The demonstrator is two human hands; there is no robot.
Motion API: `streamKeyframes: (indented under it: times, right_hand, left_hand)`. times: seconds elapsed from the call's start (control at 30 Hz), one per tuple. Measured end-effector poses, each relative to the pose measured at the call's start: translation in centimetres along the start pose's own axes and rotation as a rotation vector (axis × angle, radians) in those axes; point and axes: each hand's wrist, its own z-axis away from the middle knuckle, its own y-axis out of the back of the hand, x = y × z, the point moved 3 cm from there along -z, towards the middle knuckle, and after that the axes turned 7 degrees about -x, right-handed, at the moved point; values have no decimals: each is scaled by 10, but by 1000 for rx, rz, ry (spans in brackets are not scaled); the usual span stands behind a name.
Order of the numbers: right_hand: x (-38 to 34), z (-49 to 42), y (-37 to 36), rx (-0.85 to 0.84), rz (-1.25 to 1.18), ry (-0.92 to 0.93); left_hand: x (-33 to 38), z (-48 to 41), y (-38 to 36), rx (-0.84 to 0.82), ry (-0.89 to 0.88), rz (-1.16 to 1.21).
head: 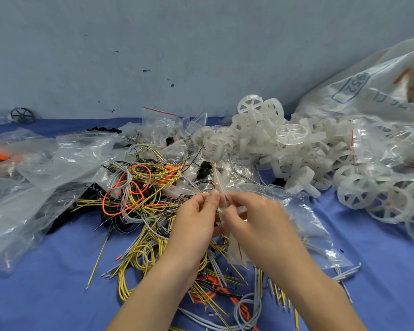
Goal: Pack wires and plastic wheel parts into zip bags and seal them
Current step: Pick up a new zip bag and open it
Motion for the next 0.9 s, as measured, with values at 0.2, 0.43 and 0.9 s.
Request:
streamKeyframes:
  times: [0.2,0.43,0.9]
  right_hand:
    - [5,-3,2,95,54,-82]
    - [3,1,20,283,6,-125]
    - [-33,22,49,383,-38,-57]
  left_hand:
    - [-1,-1,-3,59,-34,-117]
    - [-5,-2,4,107,-78,-456]
    - [-1,-5,6,115,-239,-1026]
